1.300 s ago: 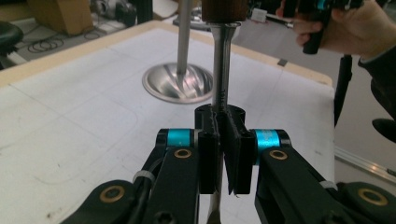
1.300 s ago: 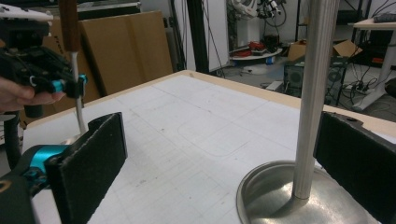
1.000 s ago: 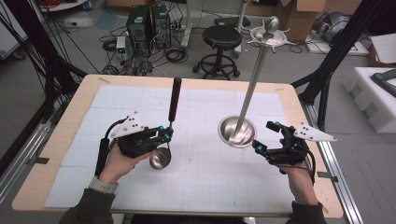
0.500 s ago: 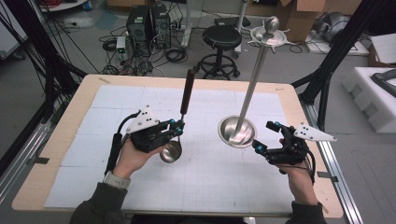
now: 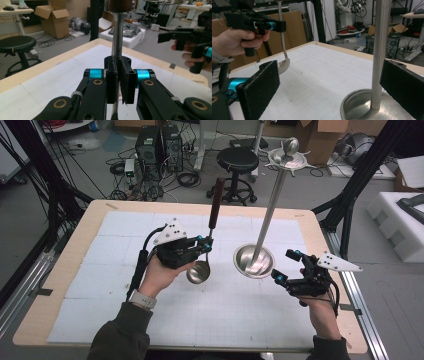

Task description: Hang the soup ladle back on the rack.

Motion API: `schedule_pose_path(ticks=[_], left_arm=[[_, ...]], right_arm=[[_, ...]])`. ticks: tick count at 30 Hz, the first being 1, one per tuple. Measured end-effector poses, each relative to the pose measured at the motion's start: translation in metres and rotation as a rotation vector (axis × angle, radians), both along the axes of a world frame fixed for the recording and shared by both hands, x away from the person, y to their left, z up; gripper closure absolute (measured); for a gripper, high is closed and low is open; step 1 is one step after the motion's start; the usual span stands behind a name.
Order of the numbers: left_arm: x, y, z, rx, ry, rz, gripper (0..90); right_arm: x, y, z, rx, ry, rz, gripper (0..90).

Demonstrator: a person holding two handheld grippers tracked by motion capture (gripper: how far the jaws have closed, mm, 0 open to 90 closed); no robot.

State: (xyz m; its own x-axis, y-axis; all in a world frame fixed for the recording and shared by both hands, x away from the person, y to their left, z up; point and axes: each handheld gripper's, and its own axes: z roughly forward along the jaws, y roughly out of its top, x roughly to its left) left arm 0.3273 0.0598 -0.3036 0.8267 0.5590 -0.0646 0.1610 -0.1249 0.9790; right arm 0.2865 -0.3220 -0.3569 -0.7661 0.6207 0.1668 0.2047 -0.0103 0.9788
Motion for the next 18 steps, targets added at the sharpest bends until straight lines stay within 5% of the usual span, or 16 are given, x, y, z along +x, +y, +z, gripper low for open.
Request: schedule_pose_path(ticks=[8,18], left_arm=[[0.013,-0.018,0.023,0.026,-0.006,-0.012,84.3],[0.021,-0.039,0.032,0.088,-0.005,-0.02,84.3]], right_arm=[[-0.002,-0.001,0.001,0.021,-0.006,0.006,1.4],[-0.005,-0.005,0.004,0.043,-0.023,-0.007,1.4]])
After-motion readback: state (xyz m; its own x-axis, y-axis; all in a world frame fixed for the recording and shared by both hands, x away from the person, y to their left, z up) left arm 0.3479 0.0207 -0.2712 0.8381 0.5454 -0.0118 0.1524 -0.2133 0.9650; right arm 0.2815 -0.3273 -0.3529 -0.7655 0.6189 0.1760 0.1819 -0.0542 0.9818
